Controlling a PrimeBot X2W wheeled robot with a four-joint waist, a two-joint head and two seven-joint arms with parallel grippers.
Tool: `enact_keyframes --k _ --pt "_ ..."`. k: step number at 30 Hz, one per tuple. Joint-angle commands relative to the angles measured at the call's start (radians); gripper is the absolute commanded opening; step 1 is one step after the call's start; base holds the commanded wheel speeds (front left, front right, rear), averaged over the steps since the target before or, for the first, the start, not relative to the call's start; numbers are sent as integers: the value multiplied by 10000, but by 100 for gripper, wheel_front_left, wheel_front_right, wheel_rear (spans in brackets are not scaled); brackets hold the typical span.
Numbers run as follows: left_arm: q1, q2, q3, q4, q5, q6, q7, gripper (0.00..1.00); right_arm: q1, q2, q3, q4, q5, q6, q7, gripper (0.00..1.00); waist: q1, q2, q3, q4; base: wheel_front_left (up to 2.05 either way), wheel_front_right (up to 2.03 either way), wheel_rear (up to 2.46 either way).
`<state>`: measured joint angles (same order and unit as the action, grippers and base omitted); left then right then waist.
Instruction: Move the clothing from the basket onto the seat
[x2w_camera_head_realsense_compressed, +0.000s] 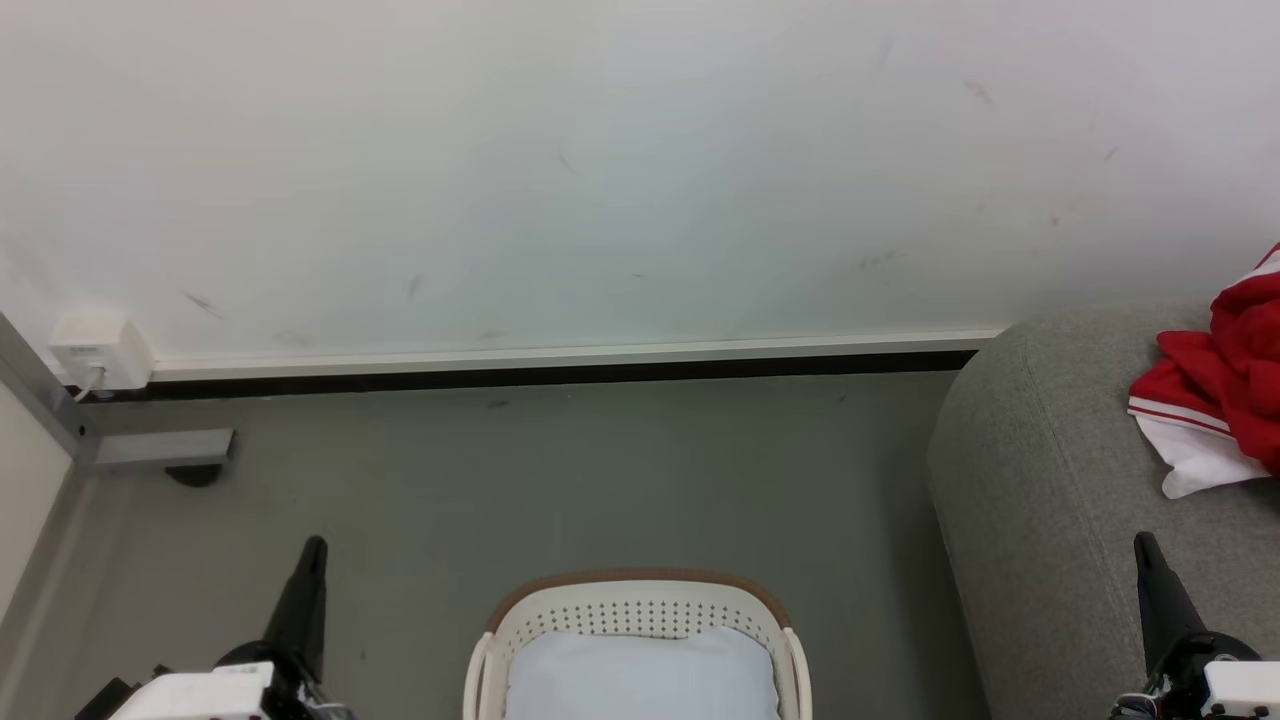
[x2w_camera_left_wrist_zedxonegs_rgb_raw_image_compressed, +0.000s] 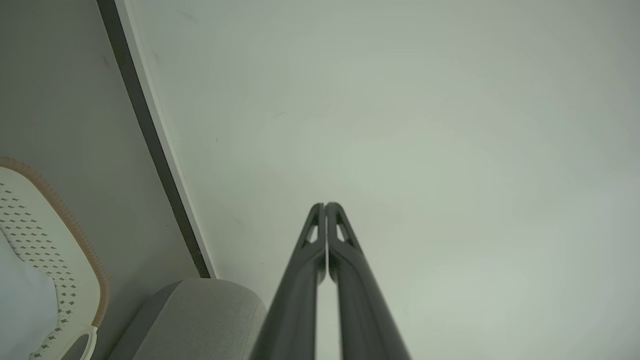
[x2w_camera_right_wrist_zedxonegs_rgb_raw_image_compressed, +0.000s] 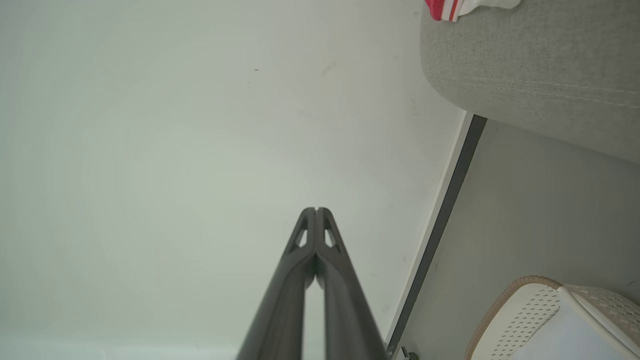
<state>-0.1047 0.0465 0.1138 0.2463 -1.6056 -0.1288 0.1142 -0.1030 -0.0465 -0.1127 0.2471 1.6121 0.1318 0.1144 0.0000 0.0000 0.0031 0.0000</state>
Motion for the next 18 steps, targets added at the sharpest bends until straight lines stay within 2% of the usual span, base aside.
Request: enact_keyframes --k 1,18 --pt "-93 70 24 -26 -136 -40 33 0 -124 -71 -30 -51 18 -21 29 0 0 0 0 0 0 0 0" --pt "-93 70 24 -27 -136 -40 33 0 -124 -72 -29 -51 18 -21 29 0 0 0 0 0 0 0 0"
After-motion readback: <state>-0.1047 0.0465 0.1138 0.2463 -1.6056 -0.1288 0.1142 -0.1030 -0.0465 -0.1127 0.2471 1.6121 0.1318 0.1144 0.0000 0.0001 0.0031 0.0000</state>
